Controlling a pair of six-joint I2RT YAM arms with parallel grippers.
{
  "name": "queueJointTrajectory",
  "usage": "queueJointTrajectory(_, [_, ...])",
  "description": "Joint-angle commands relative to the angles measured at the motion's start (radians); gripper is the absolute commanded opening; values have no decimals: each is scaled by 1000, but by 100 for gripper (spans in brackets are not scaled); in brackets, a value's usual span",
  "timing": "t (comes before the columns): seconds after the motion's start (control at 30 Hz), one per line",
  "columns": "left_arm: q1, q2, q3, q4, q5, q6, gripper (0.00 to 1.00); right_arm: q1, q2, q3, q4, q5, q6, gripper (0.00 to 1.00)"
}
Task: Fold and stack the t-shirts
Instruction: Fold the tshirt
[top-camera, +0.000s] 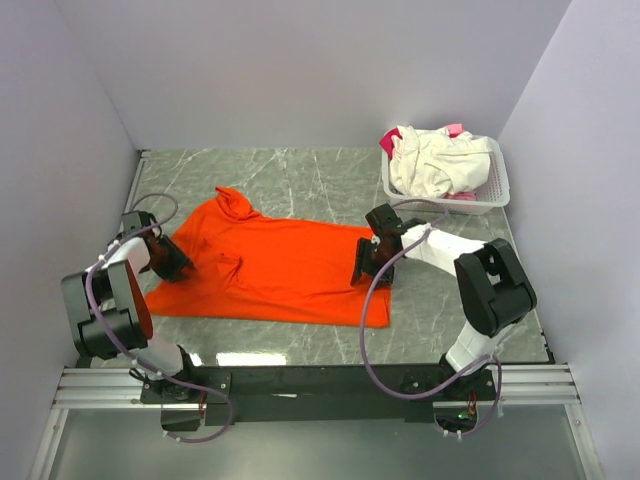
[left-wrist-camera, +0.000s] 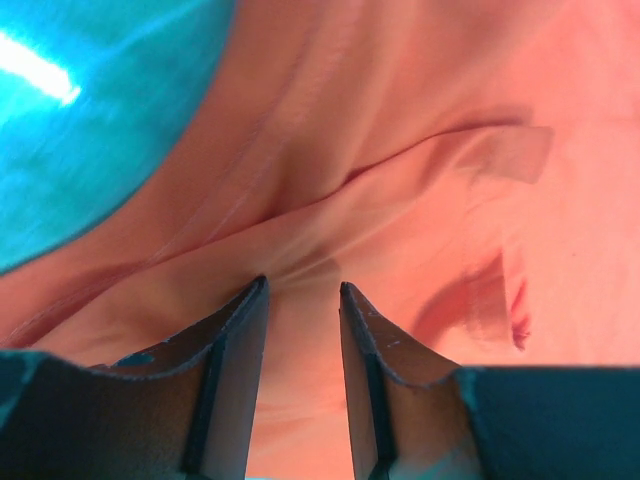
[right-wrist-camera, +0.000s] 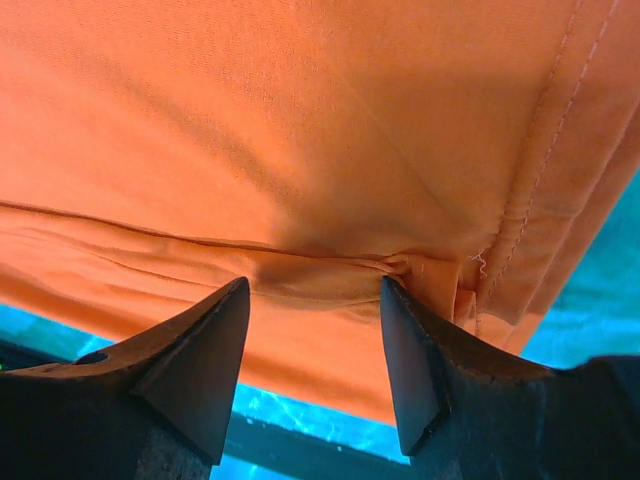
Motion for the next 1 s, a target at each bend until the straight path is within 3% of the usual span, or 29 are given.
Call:
queueJointTrajectory(0.0, [15, -79, -44, -41, -42, -23, 40, 18, 1, -95, -114, 25, 22, 63])
queueJointTrajectory(0.3, [16, -223, -68, -80, -57, -35, 39, 27, -97, -150, -168, 16, 42, 63])
queueJointTrajectory(0.5, [15, -260, 37, -116, -48, -55, 41, 26, -189, 24, -303, 89, 12, 63])
queueJointTrajectory(0.67, [2, -229, 137, -96, -52, -81, 41, -16, -194, 172, -345, 155, -24, 63])
queueJointTrajectory(0.97, [-142, -79, 352, -48, -89, -116, 40, -192, -105, 244, -254, 184, -142, 63])
